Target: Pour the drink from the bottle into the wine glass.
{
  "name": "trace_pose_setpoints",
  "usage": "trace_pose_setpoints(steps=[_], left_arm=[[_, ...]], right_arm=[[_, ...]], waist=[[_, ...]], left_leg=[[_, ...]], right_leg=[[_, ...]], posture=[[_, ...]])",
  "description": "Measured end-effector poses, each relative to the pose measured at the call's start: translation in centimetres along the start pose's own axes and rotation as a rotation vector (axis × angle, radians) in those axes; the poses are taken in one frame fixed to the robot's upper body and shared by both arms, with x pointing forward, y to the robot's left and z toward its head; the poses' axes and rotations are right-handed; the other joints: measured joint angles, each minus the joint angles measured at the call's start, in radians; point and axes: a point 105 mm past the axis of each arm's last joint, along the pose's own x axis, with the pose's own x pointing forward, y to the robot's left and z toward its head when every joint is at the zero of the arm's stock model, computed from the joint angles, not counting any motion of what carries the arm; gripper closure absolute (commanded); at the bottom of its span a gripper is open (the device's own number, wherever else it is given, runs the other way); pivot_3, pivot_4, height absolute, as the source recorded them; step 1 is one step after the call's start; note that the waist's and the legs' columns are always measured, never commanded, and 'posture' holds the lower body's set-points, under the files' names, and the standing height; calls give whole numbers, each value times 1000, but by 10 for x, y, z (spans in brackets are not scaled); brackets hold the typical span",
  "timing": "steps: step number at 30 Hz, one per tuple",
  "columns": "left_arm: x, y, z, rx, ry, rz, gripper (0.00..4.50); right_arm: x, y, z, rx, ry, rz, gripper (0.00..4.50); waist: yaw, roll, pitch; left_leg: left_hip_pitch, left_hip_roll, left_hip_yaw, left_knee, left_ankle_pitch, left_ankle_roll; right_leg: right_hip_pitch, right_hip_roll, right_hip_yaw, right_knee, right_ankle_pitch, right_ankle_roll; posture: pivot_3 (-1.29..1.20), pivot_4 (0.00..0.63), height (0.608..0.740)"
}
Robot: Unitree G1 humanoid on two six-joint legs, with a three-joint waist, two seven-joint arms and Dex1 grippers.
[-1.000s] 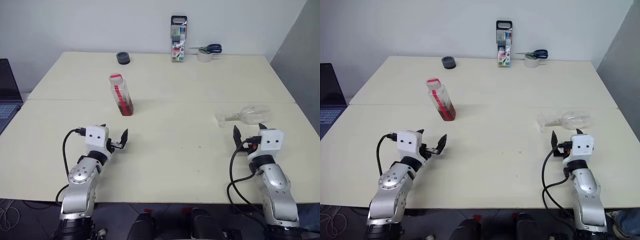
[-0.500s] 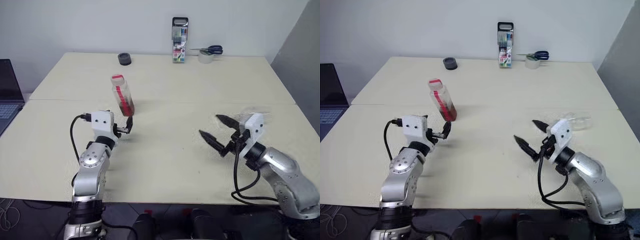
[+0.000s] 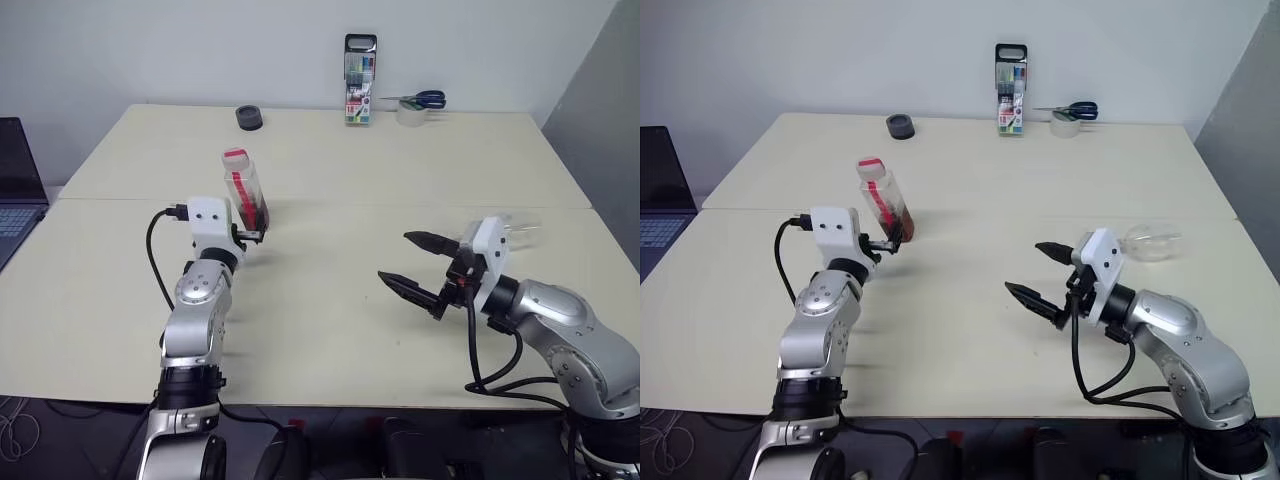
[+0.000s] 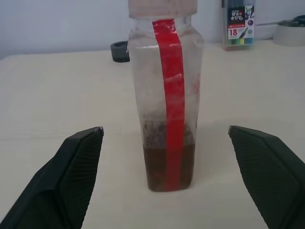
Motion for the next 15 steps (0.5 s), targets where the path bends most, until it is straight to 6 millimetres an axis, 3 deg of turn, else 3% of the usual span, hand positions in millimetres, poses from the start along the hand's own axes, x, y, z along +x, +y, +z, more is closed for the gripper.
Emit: trace_pose_setpoints(steps=[11,15], left_arm=[[26,-6,9,10,15,-1,16],[40,-9,21,8,-1,9,16]], right_arm=[[6,1,10,-25,-11,29,0],[7,0,8,-17,-6,35,0]], waist=[[1,0,0],[1,0,0]], left_leg=[[-1,0,-1,0,0,0],[-1,0,-1,0,0,0]], right_leg=[[0,0,-1,-1,0,0],[0,0,-1,-2,0,1]], posture=[[0,150,740],[0,150,740]])
